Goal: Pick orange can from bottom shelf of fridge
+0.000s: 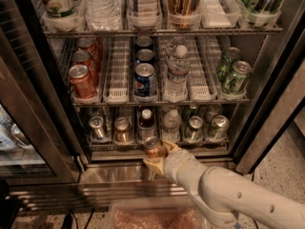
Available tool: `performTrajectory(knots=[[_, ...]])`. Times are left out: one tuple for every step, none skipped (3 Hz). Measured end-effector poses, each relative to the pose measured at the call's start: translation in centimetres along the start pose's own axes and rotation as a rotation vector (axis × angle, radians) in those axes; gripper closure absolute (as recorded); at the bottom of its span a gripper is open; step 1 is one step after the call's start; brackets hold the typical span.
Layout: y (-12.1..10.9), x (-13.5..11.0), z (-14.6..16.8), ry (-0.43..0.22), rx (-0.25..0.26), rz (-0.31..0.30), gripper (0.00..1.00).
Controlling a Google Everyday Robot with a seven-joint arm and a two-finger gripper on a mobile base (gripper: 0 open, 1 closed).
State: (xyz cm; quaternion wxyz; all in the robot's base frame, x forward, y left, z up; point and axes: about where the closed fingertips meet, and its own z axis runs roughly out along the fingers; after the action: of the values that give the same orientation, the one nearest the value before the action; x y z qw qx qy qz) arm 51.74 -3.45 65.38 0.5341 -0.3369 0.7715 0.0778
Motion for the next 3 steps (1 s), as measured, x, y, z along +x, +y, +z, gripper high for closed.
performTrajectory(knots=[[-1.5,1.2,-2.9,0.019,-0.04,-0.014,1.0],[-3.4,1.6,-4.5,0.003,-0.104,-0.035,1.0],[-2.7,0.6,-4.7,-0.021,-0.225,-0.061,1.0]])
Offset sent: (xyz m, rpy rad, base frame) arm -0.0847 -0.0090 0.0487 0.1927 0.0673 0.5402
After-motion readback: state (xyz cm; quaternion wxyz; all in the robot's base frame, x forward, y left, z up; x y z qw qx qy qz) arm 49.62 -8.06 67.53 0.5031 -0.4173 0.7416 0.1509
